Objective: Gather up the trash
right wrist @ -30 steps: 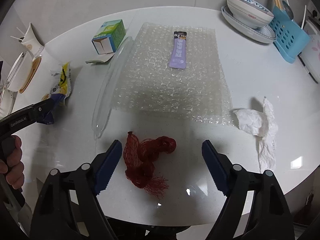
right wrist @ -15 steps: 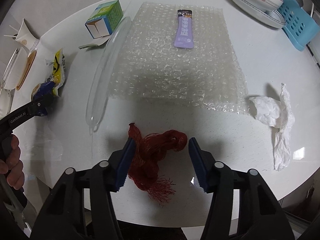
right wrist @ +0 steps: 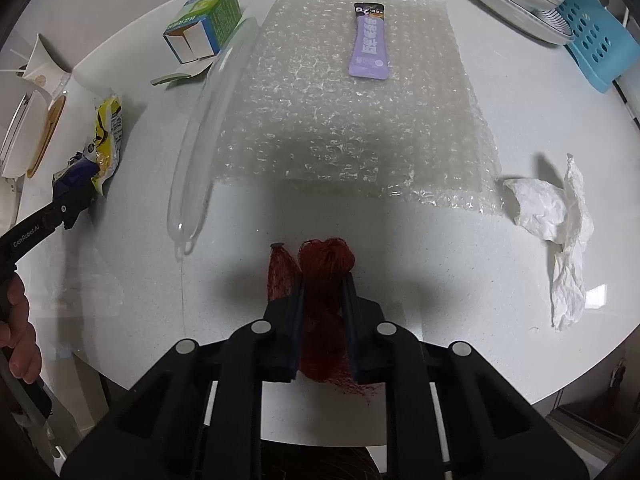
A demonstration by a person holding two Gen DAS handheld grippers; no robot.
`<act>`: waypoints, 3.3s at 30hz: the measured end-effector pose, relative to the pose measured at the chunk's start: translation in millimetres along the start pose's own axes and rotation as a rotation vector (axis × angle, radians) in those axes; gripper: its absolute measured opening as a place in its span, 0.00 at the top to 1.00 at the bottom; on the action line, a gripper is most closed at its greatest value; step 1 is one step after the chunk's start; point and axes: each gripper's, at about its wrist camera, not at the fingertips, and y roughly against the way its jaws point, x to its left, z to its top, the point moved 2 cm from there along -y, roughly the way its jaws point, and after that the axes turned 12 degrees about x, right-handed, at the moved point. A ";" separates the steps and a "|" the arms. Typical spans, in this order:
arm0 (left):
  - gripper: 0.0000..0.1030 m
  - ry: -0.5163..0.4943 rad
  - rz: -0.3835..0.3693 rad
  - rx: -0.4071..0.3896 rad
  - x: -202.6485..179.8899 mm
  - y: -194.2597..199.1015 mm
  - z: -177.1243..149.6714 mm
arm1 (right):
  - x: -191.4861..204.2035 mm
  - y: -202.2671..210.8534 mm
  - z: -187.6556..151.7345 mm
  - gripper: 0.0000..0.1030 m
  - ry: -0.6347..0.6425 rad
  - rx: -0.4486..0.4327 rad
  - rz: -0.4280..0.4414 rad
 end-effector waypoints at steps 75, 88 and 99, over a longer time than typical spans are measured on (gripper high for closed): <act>0.81 -0.019 -0.035 -0.112 -111.7 82.8 -178.3 | -46.2 74.1 -127.1 0.85 0.133 -0.245 0.025; 0.81 -0.049 -0.040 -0.105 -131.2 74.0 -220.3 | -52.6 63.9 -162.2 0.85 0.152 -0.244 0.021; 0.81 -0.084 -0.039 -0.070 -145.9 47.6 -253.4 | -64.1 49.4 -187.4 0.85 0.155 -0.234 0.008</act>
